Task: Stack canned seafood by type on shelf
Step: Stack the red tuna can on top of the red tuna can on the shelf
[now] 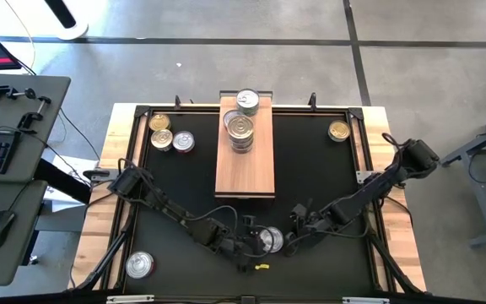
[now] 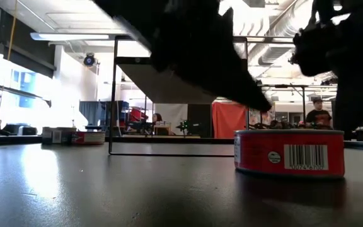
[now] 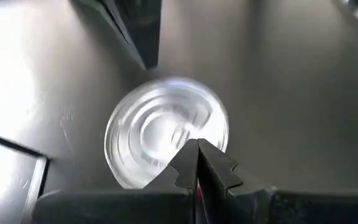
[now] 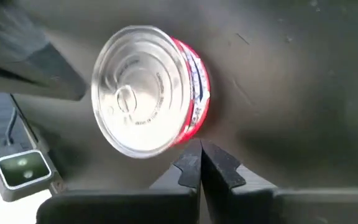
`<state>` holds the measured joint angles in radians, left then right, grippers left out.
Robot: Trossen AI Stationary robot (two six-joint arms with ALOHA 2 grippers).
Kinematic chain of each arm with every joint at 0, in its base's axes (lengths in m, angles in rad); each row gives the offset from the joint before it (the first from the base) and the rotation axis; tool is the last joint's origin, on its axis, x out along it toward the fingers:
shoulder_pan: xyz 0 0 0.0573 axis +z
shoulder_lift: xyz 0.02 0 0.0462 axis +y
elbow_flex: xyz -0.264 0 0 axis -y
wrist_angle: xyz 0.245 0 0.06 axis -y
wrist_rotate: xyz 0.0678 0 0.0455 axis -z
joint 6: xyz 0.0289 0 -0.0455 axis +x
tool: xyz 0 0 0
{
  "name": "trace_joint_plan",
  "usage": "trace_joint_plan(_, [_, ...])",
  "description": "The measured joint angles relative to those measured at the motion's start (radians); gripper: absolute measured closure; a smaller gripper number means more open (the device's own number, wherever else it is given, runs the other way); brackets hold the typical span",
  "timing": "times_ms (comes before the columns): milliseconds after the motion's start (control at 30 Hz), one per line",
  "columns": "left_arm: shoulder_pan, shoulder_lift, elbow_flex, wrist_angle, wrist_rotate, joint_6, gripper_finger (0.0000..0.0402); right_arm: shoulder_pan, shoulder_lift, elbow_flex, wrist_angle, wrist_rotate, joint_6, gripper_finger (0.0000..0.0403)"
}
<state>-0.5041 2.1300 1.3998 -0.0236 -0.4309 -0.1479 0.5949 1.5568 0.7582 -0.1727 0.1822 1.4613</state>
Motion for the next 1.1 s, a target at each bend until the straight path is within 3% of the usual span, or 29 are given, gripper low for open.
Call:
trace_joint_plan(233, [0.001, 0.0, 0.0, -0.081, -0.048, 0.011, 0.0401, -0.016, 0.01, 0.0, 0.006, -0.018, 0.0, 0.0403])
trace_joint_plan(867, [0.03, 0.018, 0.0, -0.06, -0.016, 0.01, 0.0401, -0.026, 0.083, 0.0, 0.1, -0.067, 0.033, 0.0403])
trace_joint_plan(1100, [0.022, 0.042, 0.003, -0.058, -0.029, -0.066, 0.0401, -0.024, 0.08, 0.022, 0.125, -0.06, 0.057, 0.0403])
